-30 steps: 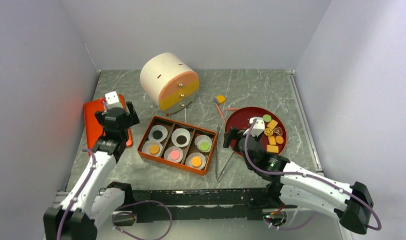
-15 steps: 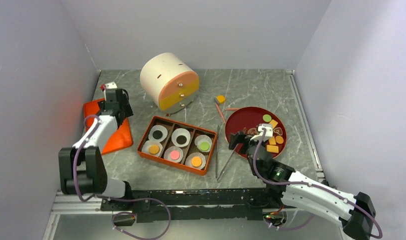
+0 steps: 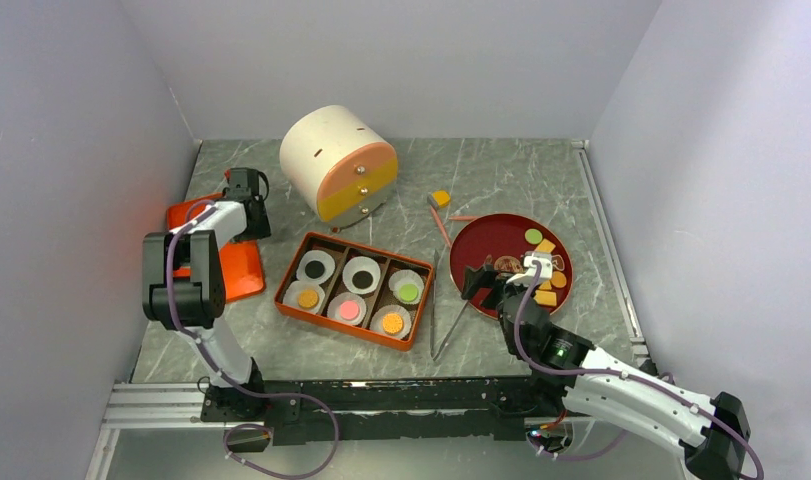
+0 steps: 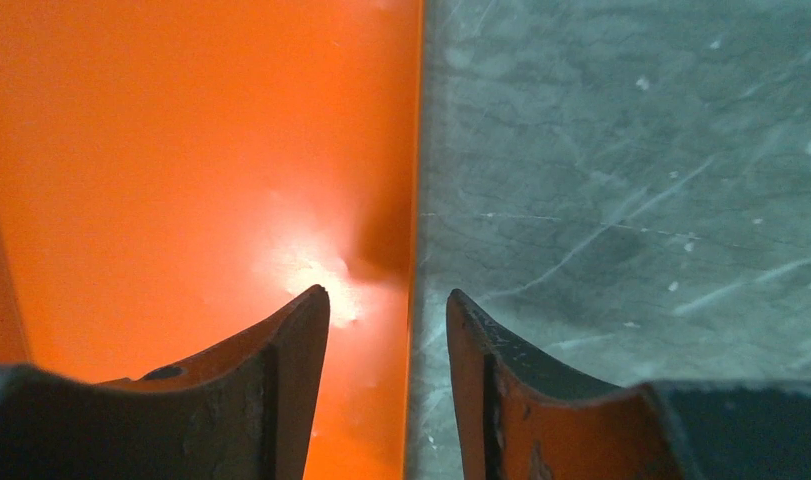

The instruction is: Pack the cookies

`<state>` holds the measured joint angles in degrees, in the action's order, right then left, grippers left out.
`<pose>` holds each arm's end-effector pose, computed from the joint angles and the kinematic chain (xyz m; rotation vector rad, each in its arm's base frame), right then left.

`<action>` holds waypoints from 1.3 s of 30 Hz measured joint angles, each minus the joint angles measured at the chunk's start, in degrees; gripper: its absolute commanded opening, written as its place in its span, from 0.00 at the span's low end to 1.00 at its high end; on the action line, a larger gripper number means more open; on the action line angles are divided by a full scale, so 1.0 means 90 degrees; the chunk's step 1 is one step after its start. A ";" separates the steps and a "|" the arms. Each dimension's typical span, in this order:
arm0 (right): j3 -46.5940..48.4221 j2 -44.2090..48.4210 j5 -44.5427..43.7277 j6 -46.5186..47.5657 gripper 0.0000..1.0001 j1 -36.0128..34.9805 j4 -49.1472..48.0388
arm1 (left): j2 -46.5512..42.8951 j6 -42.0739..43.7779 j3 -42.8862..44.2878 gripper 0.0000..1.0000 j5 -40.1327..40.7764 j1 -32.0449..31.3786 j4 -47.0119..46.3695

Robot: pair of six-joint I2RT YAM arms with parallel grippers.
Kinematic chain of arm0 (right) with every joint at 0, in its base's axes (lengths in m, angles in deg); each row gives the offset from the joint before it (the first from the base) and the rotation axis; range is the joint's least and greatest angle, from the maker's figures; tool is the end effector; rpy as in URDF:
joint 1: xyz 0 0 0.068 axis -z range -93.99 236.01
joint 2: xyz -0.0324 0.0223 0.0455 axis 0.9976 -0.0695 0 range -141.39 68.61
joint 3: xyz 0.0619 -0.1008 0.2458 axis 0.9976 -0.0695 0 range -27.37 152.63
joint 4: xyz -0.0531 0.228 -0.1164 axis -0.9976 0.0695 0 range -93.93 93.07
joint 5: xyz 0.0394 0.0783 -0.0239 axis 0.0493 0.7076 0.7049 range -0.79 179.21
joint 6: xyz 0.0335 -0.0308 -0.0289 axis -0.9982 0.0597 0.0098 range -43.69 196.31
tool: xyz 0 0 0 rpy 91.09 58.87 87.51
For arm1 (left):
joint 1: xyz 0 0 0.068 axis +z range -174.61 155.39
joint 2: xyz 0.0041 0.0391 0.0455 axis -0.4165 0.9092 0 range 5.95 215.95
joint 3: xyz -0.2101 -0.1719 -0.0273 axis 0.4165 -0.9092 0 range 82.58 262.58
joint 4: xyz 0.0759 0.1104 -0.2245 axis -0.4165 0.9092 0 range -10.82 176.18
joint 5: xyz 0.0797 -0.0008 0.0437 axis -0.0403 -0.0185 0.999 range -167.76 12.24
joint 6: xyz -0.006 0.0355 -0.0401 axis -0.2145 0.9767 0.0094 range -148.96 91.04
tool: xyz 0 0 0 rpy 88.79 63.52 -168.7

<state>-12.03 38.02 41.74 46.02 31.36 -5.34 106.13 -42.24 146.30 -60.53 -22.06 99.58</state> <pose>0.1023 0.0991 0.2178 0.2072 1.7328 0.3377 0.3576 0.0264 0.1855 -0.4601 2.4833 0.3104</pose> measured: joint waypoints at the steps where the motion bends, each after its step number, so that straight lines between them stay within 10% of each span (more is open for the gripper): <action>1: 0.0000 0.0000 -0.0005 -0.0010 0.98 0.0000 0.0012 | 0.0107 0.0056 0.0036 0.49 -0.0002 0.0007 0.0029; 15: 0.0406 0.0007 0.0117 -0.0044 0.98 0.0005 0.0466 | 0.0833 0.0391 0.0546 0.06 -0.0573 0.0136 0.0148; 39: 0.1518 -0.0583 0.1790 0.1047 0.99 0.0012 0.0840 | -0.1948 -0.0867 0.0359 0.05 -0.1469 0.0699 0.0095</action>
<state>1.63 32.78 57.85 55.44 31.47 2.22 88.60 -50.04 149.54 -73.75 -15.77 100.43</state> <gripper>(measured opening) 0.983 0.059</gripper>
